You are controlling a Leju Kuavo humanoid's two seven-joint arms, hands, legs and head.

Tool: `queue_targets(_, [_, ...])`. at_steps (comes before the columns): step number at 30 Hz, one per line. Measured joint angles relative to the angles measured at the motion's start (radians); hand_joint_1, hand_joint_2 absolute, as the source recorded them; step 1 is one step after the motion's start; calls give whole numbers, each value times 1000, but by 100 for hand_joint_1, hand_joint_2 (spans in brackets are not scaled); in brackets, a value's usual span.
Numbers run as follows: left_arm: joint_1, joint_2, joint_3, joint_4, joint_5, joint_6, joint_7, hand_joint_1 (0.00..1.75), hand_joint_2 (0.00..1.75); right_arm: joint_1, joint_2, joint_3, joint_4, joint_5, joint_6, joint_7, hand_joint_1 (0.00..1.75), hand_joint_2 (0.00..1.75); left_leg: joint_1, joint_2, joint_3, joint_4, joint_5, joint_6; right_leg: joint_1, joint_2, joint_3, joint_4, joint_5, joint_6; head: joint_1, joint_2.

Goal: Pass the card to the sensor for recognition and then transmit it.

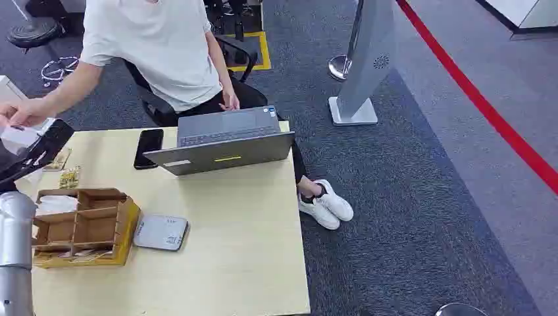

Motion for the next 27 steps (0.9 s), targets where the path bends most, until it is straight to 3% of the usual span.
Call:
queue_targets(10, [0, 2, -14, 35, 32, 2, -10, 0, 175, 0, 0, 0, 0, 13, 0, 8, 0, 0, 0, 0, 0, 0, 0, 0, 0, 0, 0, 0, 0, 0, 0, 0])
queue_targets(11, [1, 1, -16, 36, 34, 2, -10, 175, 175, 0, 0, 0, 0, 14, -1, 8, 0, 0, 0, 0, 0, 0, 0, 0, 0, 0, 0, 0, 0, 0, 0, 0])
queue_targets(27, [20, -5, -18, 42, 79, 14, -53, 175, 175, 0, 0, -6, 0, 18, -10, 8, 0, 0, 0, 0, 0, 0, 0, 0, 0, 0, 0, 0, 0, 0, 0, 0])
